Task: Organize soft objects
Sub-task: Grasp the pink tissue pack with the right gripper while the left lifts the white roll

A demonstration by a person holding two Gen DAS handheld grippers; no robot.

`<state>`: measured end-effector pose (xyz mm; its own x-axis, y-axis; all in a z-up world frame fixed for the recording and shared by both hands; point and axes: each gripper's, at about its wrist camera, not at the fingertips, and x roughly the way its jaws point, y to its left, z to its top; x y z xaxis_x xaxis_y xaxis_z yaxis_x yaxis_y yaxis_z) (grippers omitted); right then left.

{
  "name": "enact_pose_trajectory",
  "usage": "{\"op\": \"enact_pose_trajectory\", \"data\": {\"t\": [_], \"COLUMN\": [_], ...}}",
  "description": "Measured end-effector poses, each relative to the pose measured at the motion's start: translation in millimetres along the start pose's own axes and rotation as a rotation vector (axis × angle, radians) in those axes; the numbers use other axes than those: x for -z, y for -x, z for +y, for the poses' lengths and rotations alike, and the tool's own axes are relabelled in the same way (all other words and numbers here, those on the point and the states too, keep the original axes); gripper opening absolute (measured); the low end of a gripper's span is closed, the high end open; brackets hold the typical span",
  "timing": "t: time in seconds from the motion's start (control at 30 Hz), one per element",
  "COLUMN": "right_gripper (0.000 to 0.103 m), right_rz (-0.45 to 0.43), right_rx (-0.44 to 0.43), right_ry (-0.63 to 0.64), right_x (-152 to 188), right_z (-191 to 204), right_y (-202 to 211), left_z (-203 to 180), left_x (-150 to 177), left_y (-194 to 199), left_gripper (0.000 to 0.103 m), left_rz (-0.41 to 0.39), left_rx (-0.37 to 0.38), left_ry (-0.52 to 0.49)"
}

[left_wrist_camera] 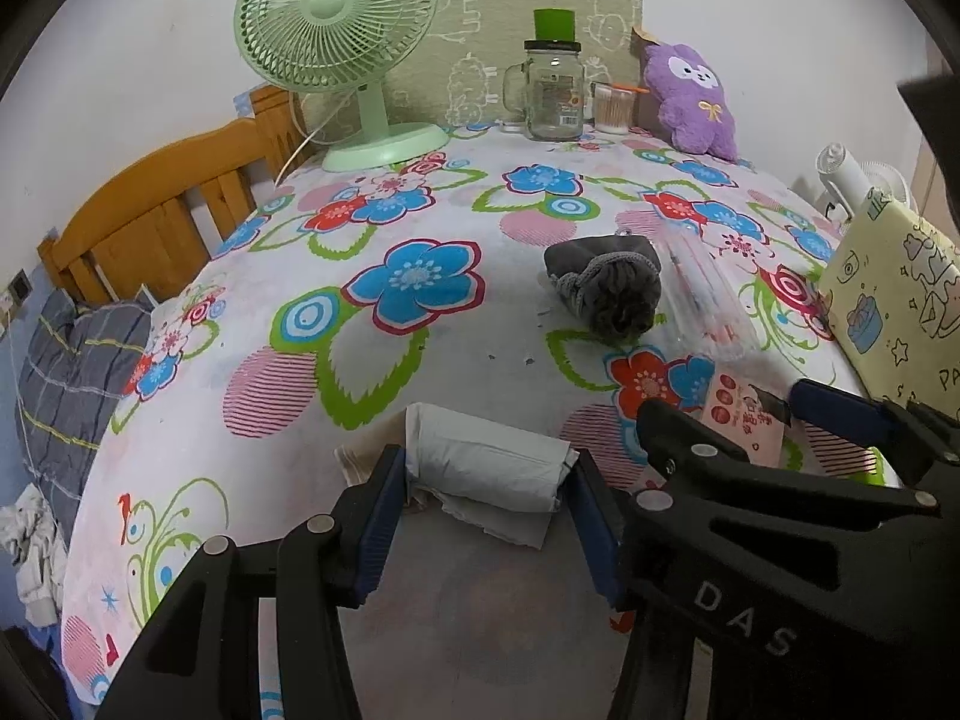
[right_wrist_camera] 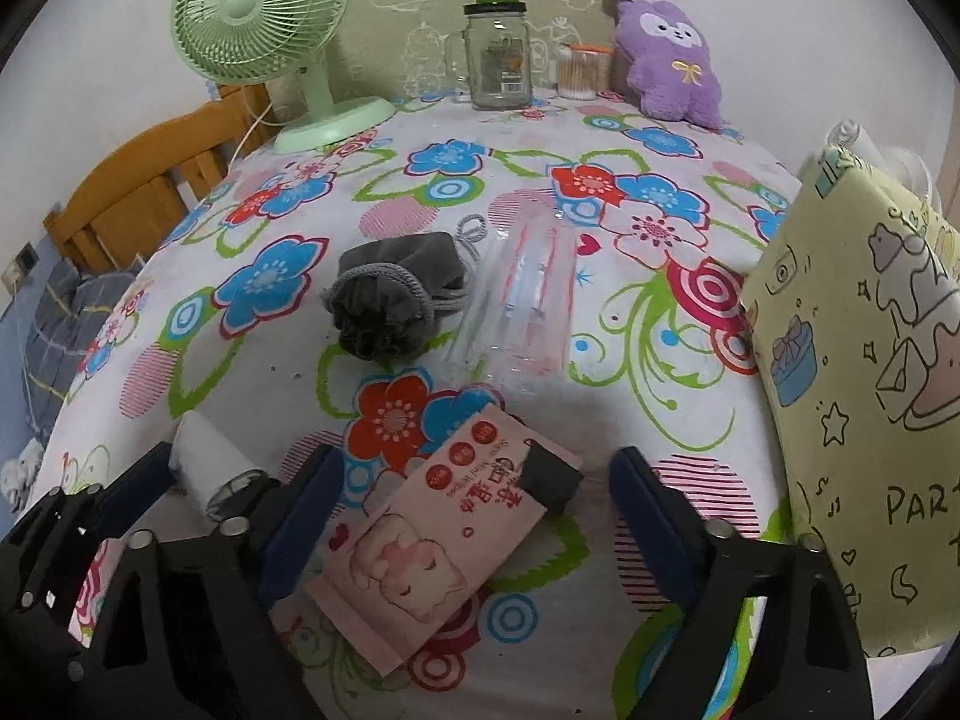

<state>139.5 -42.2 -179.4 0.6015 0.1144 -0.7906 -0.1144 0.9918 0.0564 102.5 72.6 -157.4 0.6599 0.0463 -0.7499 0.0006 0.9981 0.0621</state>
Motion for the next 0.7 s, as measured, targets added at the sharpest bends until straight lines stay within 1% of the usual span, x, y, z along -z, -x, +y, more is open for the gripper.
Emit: {"op": "enact_pose_trajectory", "data": {"t": [0.03, 0.1, 0.13, 0.17, 0.37, 0.7], "right_gripper": [0.077, 0.065, 0.061, 0.053, 0.047, 0.045], "right_rz": [0.001, 0.005, 0.007, 0.007, 0.01, -0.013], "right_rx": [-0.007, -0.024, -0.033, -0.042, -0.045, -0.047], "right_ry": [0.012, 0.031, 0.039, 0.045, 0.063, 0.065], "right_x": [0, -1, -1, -1, 0, 1], "right_z": [3, 7, 9, 11, 12, 7], "right_y": [1, 2, 2, 3, 4, 23], "left_z": [-1, -2, -1, 0, -1, -9], "left_x": [0, 0, 0, 1, 4, 1], "left_y": [0, 0, 0, 0, 3, 21], "left_gripper": [0.056, 0.056, 0.055, 0.055, 0.055, 0.055], "left_rz": [-0.002, -0.004, -0.003, 0.002, 0.012, -0.009], "left_rx": [-0.005, -0.01, -0.004, 0.006, 0.029, 0.044], "left_ry": [-0.005, -0.009, -0.006, 0.002, 0.018, 0.019]}}
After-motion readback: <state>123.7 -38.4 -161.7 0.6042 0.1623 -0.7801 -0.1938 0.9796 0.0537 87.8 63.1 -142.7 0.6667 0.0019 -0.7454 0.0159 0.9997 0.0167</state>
